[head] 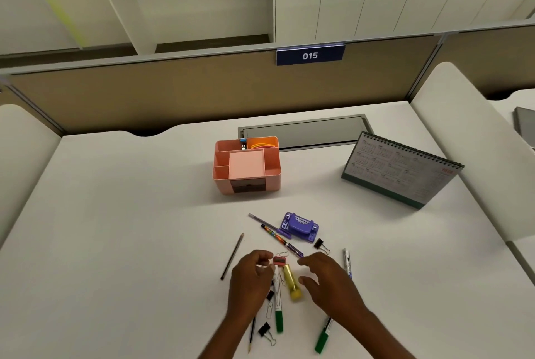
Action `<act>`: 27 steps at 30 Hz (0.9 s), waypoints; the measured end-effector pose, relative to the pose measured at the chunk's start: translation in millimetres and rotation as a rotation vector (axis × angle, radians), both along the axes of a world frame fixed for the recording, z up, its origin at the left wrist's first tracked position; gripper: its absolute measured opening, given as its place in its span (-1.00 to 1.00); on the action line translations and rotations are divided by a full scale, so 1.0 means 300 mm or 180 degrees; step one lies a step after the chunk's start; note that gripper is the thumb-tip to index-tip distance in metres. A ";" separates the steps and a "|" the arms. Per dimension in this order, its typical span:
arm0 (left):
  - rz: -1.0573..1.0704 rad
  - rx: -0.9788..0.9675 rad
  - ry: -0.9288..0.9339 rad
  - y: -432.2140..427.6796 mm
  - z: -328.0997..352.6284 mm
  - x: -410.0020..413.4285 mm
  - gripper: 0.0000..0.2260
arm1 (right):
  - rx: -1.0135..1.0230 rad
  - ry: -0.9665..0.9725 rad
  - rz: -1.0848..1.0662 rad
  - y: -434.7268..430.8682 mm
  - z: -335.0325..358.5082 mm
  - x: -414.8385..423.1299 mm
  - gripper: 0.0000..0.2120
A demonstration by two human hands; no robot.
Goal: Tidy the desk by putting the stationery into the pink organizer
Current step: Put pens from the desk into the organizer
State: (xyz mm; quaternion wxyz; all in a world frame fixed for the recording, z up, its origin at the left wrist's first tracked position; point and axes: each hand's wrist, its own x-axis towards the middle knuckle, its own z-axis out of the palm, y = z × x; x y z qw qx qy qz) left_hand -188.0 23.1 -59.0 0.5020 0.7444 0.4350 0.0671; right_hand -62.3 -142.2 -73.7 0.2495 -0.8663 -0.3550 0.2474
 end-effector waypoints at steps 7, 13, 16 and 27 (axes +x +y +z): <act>-0.0514 0.0382 0.0084 -0.059 -0.001 0.042 -0.77 | -0.0292 0.0059 -0.0067 -0.058 -0.004 -0.019 -0.57; -0.0973 0.1041 -0.0038 -0.054 0.030 0.188 -0.71 | -0.0289 0.0122 -0.0085 -0.096 -0.019 -0.025 -0.57; -0.1316 0.1420 0.0051 -0.040 0.027 0.272 -0.62 | -0.0247 0.0165 -0.0102 -0.103 -0.022 -0.028 -0.57; -0.2268 0.2388 0.0622 0.000 0.002 0.428 -0.77 | -0.0156 0.0292 -0.0214 -0.105 -0.022 -0.018 -0.59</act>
